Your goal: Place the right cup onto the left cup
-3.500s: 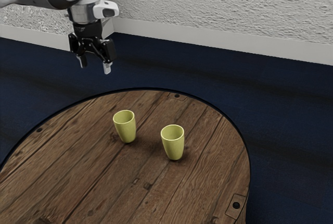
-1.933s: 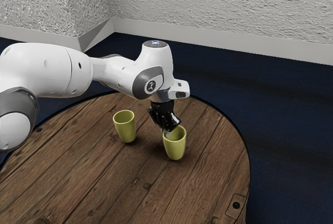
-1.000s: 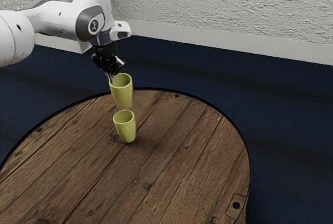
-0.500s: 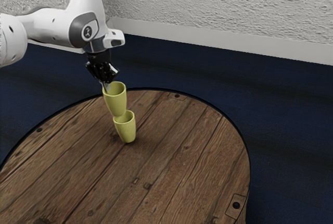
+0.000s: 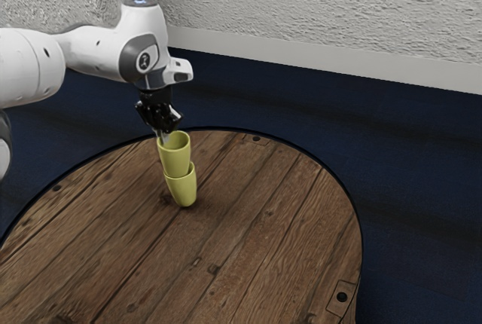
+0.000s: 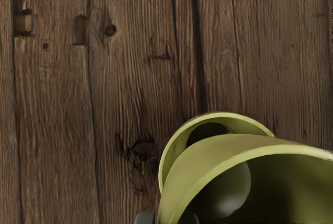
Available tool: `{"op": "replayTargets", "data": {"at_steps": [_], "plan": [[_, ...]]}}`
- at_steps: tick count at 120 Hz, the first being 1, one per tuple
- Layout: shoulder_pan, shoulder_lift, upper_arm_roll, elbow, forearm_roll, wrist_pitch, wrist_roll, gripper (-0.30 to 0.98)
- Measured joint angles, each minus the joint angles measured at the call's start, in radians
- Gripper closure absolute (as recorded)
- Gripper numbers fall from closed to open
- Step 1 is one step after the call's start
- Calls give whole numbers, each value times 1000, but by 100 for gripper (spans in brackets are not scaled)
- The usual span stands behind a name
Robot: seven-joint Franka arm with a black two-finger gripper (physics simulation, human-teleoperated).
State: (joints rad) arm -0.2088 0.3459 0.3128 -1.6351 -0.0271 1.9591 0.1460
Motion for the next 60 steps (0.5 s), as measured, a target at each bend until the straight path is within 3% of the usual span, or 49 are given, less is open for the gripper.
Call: {"op": "replayTargets", "data": {"at_steps": [14,26,41,60], "plan": [[-1,3,-6,0,-1,9,2,39],[-7,-15,-6,9,0,13,4,24],[-26,-92,-13,10,6,-12,5,13],[-37,-248,-52,5,14,-154,7,6]]}}
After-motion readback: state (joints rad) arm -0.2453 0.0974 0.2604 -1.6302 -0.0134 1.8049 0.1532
